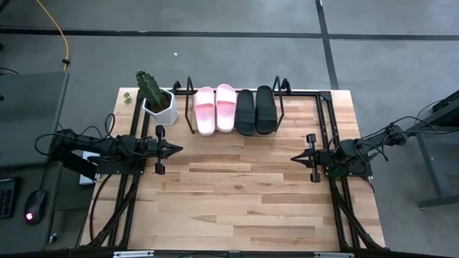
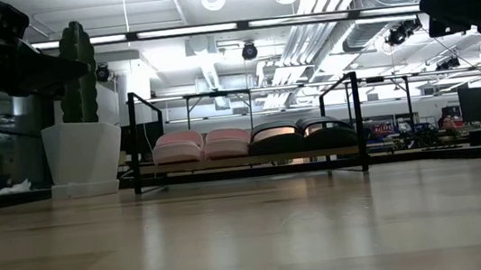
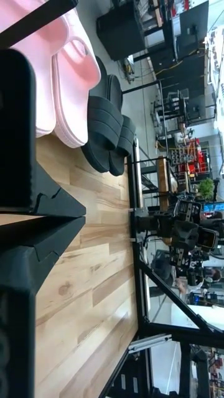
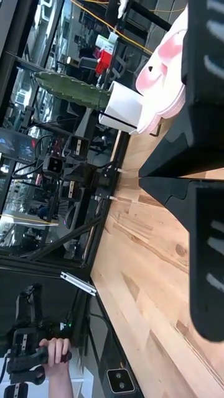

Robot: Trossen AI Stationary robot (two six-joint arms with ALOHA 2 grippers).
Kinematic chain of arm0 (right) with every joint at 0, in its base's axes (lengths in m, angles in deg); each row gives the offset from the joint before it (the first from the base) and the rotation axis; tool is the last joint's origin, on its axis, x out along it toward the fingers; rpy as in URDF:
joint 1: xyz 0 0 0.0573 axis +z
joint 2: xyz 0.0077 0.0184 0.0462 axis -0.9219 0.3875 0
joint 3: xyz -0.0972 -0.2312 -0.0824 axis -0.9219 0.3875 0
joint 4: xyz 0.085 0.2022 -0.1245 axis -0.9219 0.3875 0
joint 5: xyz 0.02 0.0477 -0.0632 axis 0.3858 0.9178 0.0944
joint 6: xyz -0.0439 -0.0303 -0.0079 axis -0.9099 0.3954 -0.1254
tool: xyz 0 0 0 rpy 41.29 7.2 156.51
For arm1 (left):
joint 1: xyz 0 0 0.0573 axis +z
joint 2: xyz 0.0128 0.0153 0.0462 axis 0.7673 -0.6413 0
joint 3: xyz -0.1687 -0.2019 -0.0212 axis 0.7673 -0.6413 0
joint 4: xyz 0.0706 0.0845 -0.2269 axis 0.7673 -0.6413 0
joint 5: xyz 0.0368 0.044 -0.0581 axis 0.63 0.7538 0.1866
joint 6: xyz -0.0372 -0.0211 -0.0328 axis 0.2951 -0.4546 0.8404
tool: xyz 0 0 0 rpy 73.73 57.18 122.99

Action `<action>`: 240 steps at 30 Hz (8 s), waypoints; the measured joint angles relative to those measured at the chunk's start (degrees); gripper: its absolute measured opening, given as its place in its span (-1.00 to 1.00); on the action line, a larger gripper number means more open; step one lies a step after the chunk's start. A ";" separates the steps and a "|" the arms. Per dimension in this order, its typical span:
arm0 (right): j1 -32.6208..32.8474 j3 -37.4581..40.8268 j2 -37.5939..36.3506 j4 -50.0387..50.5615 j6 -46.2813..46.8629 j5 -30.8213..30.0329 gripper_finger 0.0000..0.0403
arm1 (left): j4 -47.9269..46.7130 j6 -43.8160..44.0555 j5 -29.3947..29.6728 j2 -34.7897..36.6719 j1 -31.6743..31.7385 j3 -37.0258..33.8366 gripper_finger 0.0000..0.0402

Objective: Pick and place slides into the shelf
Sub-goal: Return to Home Position

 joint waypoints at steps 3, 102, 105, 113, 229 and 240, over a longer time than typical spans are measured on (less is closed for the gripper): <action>0.00 0.00 0.00 -0.02 0.20 0.00 -1.00 | 0.01 0.00 0.00 0.00 0.00 0.00 -1.00; -13.51 0.00 0.00 0.00 9.36 0.15 -1.00 | -0.06 4.57 -1.66 -0.02 -0.02 0.02 -1.00; -13.51 0.00 0.00 0.00 11.23 0.23 -1.00 | -0.23 2.89 -2.04 -1.55 -0.02 0.06 -1.00; -13.51 0.11 0.00 -0.11 12.35 1.29 -1.00 | 2.52 1.48 4.76 -11.41 0.02 0.06 -1.00; -13.53 0.24 0.00 0.09 15.30 5.25 -1.00 | -1.65 -0.81 -10.69 5.14 -0.02 0.04 -1.00; -13.51 0.24 0.00 0.09 15.30 5.25 -1.00 | -1.63 -0.81 -10.70 5.14 -0.02 0.04 -1.00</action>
